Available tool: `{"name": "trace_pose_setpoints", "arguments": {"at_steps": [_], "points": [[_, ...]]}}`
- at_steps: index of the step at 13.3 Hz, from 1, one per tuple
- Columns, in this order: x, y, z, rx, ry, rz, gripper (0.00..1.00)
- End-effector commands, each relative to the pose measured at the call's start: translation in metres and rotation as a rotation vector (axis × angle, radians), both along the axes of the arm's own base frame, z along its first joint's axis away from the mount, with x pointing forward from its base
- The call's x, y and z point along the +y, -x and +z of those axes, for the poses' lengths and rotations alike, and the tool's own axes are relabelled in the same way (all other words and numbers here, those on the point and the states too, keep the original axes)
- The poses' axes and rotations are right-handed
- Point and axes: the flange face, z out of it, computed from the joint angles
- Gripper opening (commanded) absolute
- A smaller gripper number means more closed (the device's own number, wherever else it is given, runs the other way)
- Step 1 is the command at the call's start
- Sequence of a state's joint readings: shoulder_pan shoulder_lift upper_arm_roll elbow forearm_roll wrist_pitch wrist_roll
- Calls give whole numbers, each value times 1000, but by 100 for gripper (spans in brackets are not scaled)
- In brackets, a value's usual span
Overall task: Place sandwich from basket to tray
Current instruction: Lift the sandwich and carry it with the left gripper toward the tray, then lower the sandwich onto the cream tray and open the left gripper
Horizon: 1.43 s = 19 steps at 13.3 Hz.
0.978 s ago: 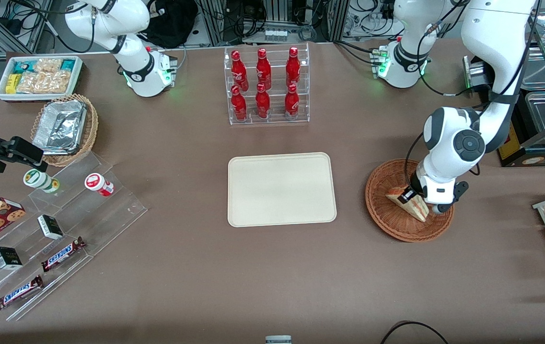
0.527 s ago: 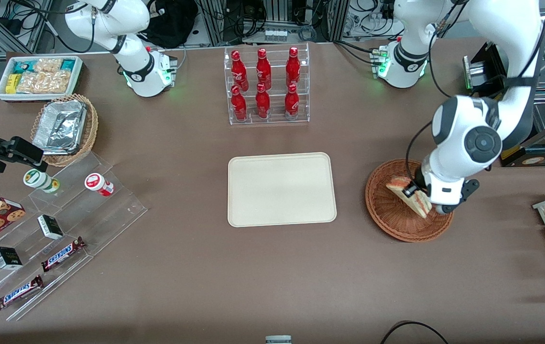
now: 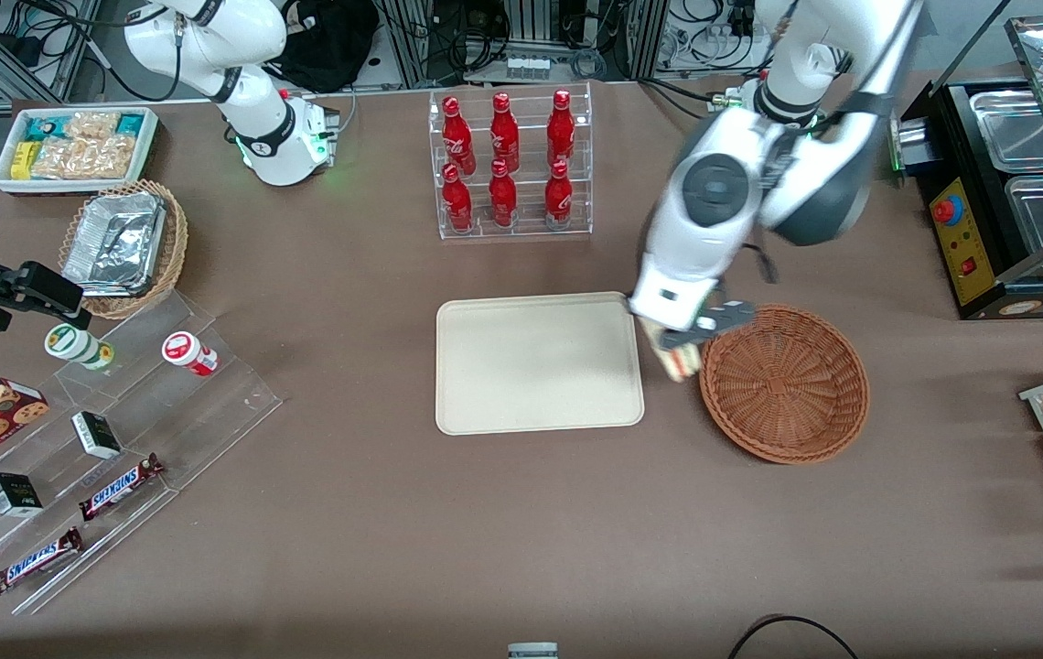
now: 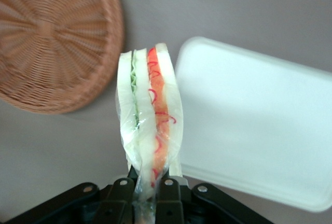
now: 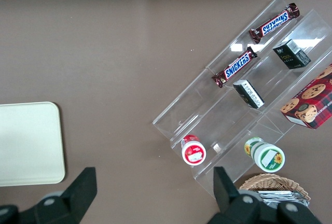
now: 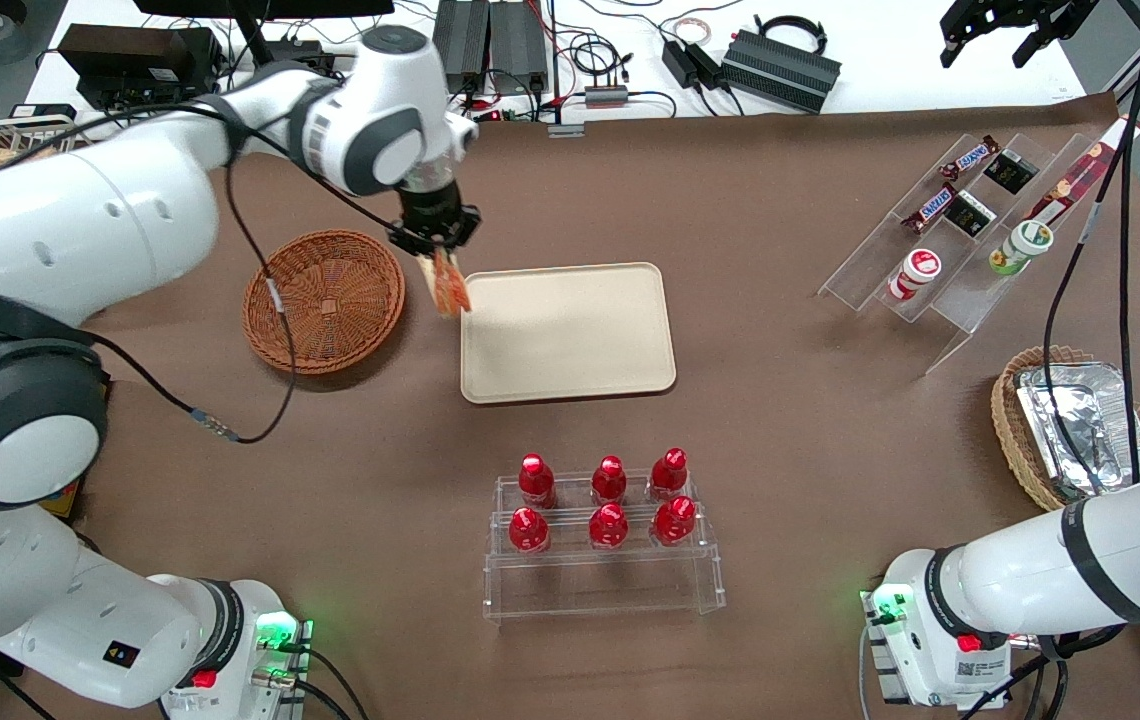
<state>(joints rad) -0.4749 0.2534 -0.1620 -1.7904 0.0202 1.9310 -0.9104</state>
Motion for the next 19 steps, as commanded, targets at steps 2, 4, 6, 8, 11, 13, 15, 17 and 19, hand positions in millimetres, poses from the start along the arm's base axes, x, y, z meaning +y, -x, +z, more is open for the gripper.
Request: {"name": "trace_pose_setpoints", "arguments": {"at_steps": [2, 4, 6, 8, 11, 13, 15, 17, 19], "points": [[-90, 10, -49, -25, 27, -92, 10], [-132, 24, -89, -58, 73, -131, 11], [-154, 40, -119, -61, 86, -166, 12], [-162, 45, -137, -65, 93, -185, 11], [-159, 49, -152, -78, 46, -231, 11], [-158, 50, -157, -72, 40, -239, 12], [-159, 52, -159, -68, 37, -240, 34], [-161, 54, -157, -71, 39, -247, 100], [-159, 53, -134, -78, 37, -235, 100]]}}
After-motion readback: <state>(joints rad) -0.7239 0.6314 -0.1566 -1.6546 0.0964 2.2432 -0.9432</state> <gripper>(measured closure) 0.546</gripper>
